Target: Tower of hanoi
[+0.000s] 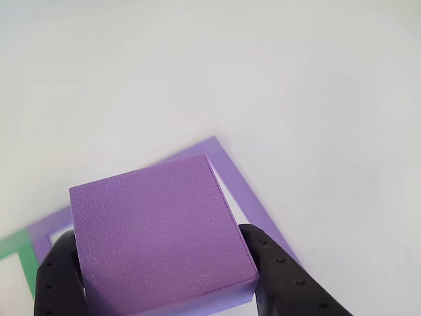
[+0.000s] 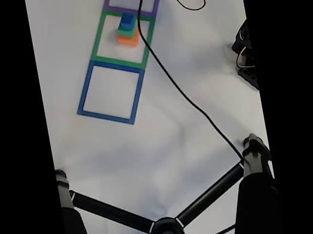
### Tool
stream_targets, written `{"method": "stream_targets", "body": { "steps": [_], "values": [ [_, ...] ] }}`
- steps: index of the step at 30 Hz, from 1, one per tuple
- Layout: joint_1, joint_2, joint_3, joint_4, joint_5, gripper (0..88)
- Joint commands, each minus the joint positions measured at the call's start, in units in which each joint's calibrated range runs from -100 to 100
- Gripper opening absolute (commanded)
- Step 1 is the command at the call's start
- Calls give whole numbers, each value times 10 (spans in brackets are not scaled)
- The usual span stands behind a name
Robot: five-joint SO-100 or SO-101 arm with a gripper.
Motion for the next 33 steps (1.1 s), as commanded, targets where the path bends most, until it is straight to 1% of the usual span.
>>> {"method": "stream_targets", "body": {
  "steps": [1,3,8,12,14,18,22,28,33],
  "values": [
    [-7,-121,-101,199,0,169],
    [-11,-144,-154,277,0,170],
    [-29,-184,-339,517,0,170],
    [-62,-200,-475,659,0,170],
    [-83,-215,-516,707,0,170],
    [-136,-251,-553,766,0,169],
    [-200,-284,-556,800,0,169],
    [-319,-302,-556,827,0,166],
    [-396,-292,-550,837,0,164]
  ]
}}
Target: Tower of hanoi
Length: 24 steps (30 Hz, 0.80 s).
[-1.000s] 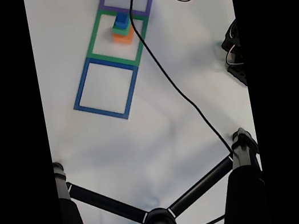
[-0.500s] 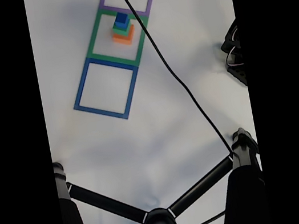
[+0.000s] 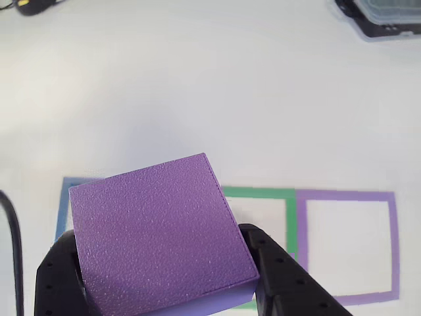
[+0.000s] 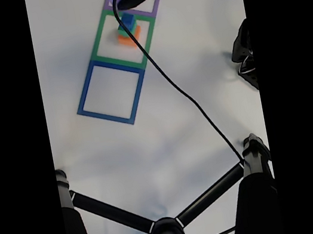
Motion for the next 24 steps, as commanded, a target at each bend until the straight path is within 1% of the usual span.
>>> {"method": "stream_targets", "body": {
  "steps": [1,4,7,12,16,21,24],
  "values": [
    [-63,-16,-22,6,0,164],
    [-91,7,-22,0,0,164],
    [-108,36,-11,-28,0,164],
    [-114,90,44,-122,0,164],
    [-108,121,139,-246,0,164],
    [-104,141,303,-459,0,163],
    [-110,153,372,-549,0,163]
  ]
}}
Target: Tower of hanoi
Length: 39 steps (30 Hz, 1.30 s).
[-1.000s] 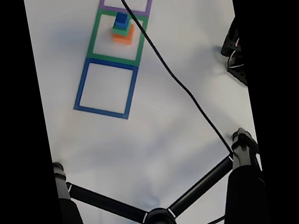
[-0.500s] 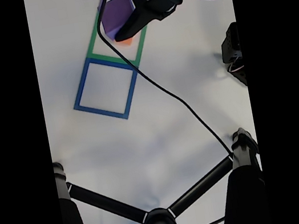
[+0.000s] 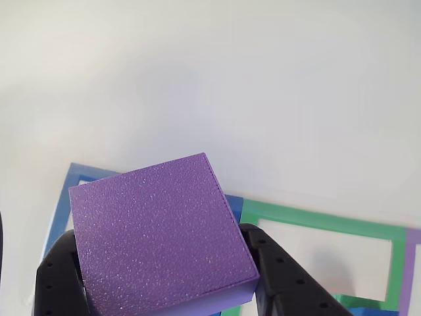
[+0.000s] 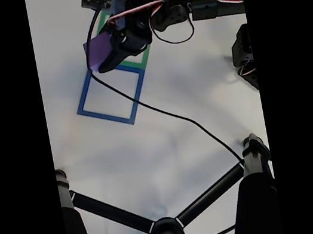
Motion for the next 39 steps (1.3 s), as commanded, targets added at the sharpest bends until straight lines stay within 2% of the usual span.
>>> {"method": "stream_targets", "body": {
  "steps": [1,13,18,26,33,39],
  "values": [
    [-8,4,85,-153,2,163],
    [-54,164,232,-512,2,166],
    [-60,259,233,-618,2,166],
    [-65,344,231,-701,2,167],
    [-60,364,234,-713,2,177],
    [-65,367,237,-730,2,260]
  ]
}}
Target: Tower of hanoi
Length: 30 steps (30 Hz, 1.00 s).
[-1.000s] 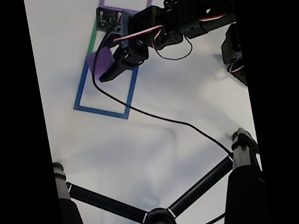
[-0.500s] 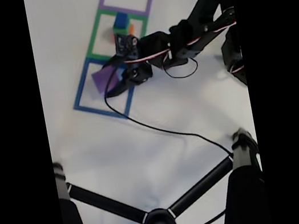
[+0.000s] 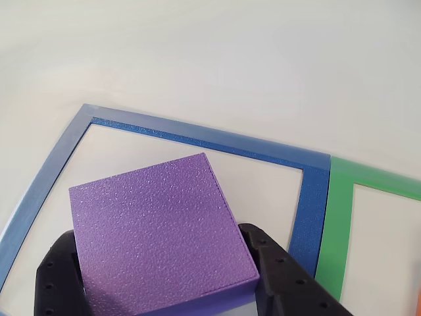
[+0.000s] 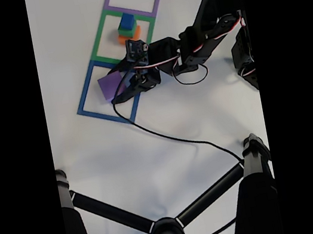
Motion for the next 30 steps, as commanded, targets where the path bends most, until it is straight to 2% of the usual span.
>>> {"method": "stream_targets", "body": {
  "steps": [1,6,12,16,21,24,30],
  "values": [
    [-7,-4,1,-19,4,271],
    [-6,-16,-1,-28,4,319],
    [-8,-72,-1,-14,4,336],
    [-10,-148,-16,55,4,336],
    [-5,-292,-59,251,4,297],
    [7,-387,-112,425,4,247],
    [58,-545,-233,797,4,204]
  ]
}}
